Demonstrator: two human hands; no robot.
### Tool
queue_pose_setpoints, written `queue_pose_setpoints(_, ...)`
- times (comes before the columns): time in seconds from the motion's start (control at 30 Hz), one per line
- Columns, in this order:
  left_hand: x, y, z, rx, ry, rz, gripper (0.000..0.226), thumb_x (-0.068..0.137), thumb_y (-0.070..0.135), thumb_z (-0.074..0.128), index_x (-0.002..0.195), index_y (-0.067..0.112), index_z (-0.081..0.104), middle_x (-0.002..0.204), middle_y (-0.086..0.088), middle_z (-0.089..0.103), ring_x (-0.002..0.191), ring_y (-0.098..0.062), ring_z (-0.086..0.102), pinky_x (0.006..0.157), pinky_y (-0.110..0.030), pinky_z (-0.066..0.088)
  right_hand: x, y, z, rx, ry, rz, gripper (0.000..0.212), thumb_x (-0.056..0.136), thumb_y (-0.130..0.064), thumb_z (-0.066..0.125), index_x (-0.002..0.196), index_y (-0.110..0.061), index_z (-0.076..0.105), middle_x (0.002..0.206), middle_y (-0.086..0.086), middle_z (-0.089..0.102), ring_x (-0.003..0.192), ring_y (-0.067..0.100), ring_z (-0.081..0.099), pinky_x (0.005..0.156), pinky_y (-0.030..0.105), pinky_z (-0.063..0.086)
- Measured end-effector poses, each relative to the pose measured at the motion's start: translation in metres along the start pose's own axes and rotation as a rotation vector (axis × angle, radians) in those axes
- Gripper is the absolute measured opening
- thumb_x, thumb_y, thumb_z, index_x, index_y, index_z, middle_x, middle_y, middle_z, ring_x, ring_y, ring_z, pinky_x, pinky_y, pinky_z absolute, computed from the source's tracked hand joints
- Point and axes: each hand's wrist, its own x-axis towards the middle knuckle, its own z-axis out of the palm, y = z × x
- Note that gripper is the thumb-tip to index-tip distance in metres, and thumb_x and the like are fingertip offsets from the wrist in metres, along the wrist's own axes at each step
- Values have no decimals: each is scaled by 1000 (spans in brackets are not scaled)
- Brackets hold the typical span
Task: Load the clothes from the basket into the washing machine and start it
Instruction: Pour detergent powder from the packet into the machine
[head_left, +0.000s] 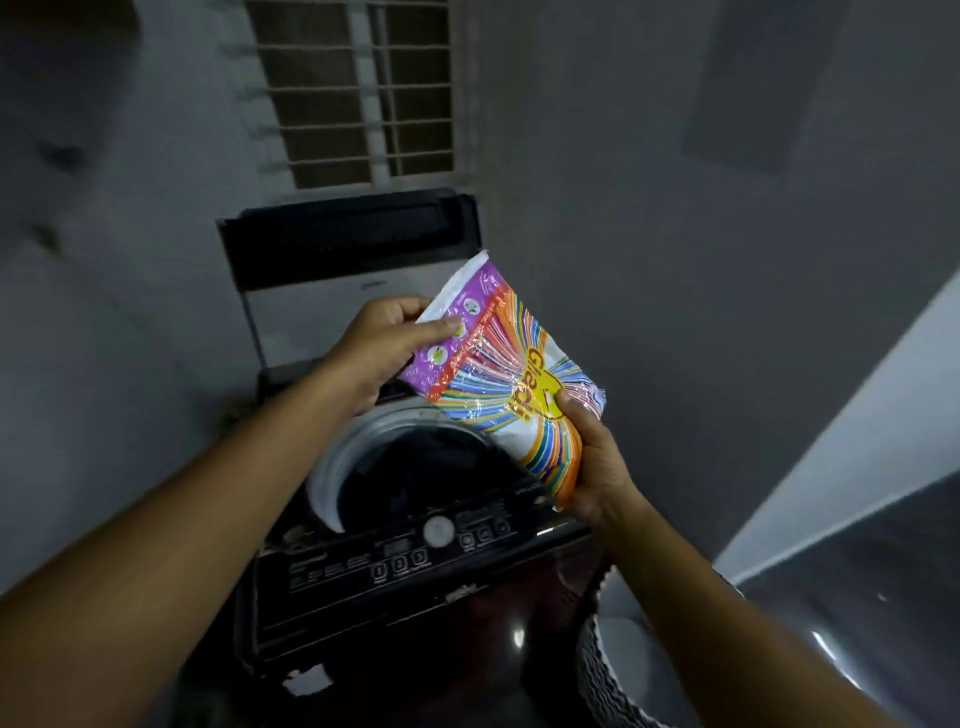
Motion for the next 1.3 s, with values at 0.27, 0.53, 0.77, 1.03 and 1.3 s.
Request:
queue_pose_setpoints(0.27,58,-53,68,120,-219,-131,34,86,25,78,114,9,70,97,-7,79,87,-25,77,72,-32,62,9,-44,-86,-79,143,-59,53,97,-27,59,145,-6,50,138,24,59,117,41,64,94,52,56)
queue_pose_setpoints(0.53,110,-97,118,167,-296,-226,26,87,21,77,110,10,72,93,-8,79,79,-20,77,57,-26,59,28,-72,-153,-169,249,-157,50,96,-13,61,144,-5,48,139,30,56,123,51,57,97,63,51)
queue_pose_setpoints(0.77,148,-136,132,201,-373,-263,29,90,18,73,118,11,69,100,-5,78,88,-17,76,75,-31,62,45,-77,-167,-277,507,-245,46,89,-3,69,133,-1,55,121,27,68,104,44,69,79,55,60)
queue_pose_setpoints(1.03,187,-174,127,207,-509,-336,30,91,19,73,120,12,67,104,-4,77,95,-16,75,81,-32,61,64,-65,-174,-335,587,-302,50,84,-1,75,130,-2,55,122,26,68,109,47,67,90,67,53)
queue_pose_setpoints(1.3,198,-201,121,185,-587,-379,31,91,17,72,120,10,67,104,-6,77,95,-16,74,88,-37,59,67,-53,-167,-423,650,-338,58,74,-4,85,126,-5,60,118,24,70,108,46,68,93,65,53)
